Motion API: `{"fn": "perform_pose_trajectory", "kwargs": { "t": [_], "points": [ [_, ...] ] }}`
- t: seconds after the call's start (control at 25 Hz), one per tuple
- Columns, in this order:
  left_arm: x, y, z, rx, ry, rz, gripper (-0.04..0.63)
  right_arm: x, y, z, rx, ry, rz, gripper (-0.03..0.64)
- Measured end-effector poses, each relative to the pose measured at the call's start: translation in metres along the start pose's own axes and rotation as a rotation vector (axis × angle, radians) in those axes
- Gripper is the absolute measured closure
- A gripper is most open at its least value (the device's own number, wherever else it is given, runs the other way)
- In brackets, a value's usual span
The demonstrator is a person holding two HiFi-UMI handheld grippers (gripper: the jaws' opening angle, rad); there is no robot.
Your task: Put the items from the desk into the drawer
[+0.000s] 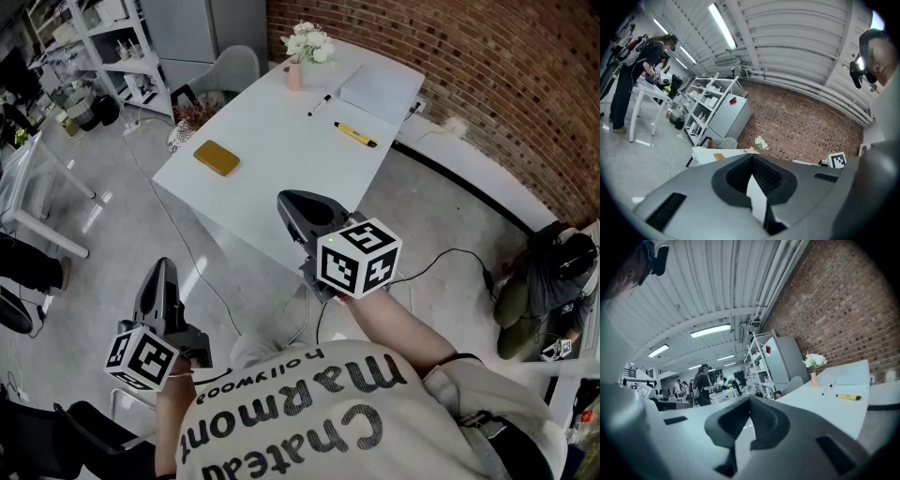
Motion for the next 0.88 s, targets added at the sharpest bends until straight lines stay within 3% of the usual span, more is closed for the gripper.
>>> {"fn": "perform_pose_trajectory", "kwargs": {
  "t": [0.36,0.88],
  "points": [
    [-0.023,0.054,0.041,0.018,0.037,0.031,0.595,0.004,-0.004,0.061,0.028,0.012,0.031,0.614],
    [-0.115,0.155,0.117,0.157,0.052,0.063,0.595,-0.004,0.01,0.182,0.151,-0.058,0.087,0.614]
  ]
}}
Point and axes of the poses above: the fingertips, and each gripper's own axes: z forward along the fingers, y to its left, x out of its underside, the point moved 9 cm from there along -z, backward along the fingers, and after that the axes turned 10 degrees about -x, right-handed, at the moved point
